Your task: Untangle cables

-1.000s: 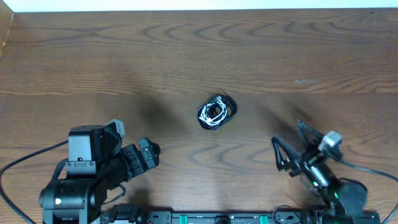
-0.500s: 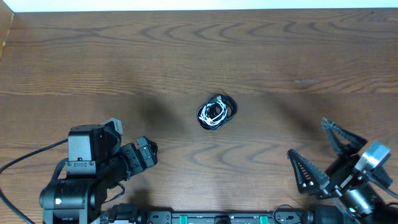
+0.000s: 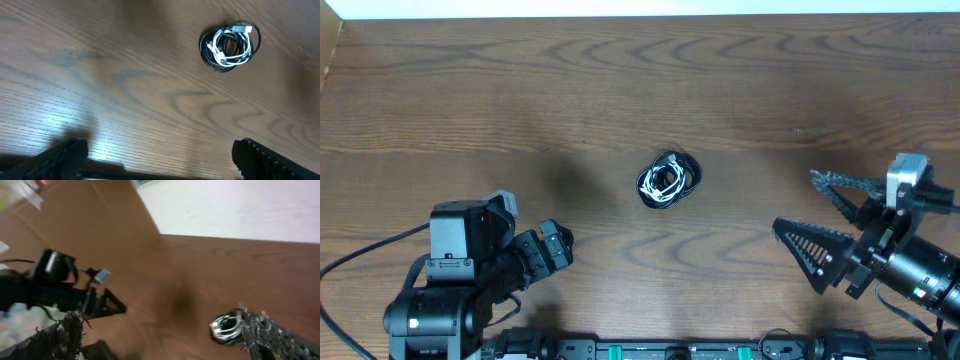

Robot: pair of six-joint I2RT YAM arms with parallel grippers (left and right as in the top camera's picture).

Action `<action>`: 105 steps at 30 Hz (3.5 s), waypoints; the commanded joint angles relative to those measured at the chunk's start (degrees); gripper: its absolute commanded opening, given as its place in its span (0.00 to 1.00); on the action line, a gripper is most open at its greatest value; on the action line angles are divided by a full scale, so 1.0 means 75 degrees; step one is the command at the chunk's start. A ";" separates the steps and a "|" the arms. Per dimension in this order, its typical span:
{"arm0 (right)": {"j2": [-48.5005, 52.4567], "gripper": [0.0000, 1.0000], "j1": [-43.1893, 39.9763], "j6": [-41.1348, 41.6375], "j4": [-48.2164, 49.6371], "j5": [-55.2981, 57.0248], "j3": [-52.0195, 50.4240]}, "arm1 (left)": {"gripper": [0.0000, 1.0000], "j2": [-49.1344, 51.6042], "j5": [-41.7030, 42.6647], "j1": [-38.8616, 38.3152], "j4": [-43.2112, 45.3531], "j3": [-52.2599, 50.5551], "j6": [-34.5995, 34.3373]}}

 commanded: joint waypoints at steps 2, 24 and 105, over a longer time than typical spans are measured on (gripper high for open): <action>0.0050 0.99 0.0111 0.0947 -0.0259 0.0434 0.0105 | 0.98 0.0000 -0.0070 0.0029 0.0064 0.0006 0.0128; 0.5190 0.99 0.4669 0.0979 -0.3325 0.6353 0.2745 | 0.98 0.0000 -0.0070 0.0029 0.0055 0.0006 0.0131; 0.9425 0.01 0.4680 0.1055 -0.1218 0.5968 0.3926 | 0.98 0.0000 -0.0073 0.0029 0.0055 0.0006 0.0131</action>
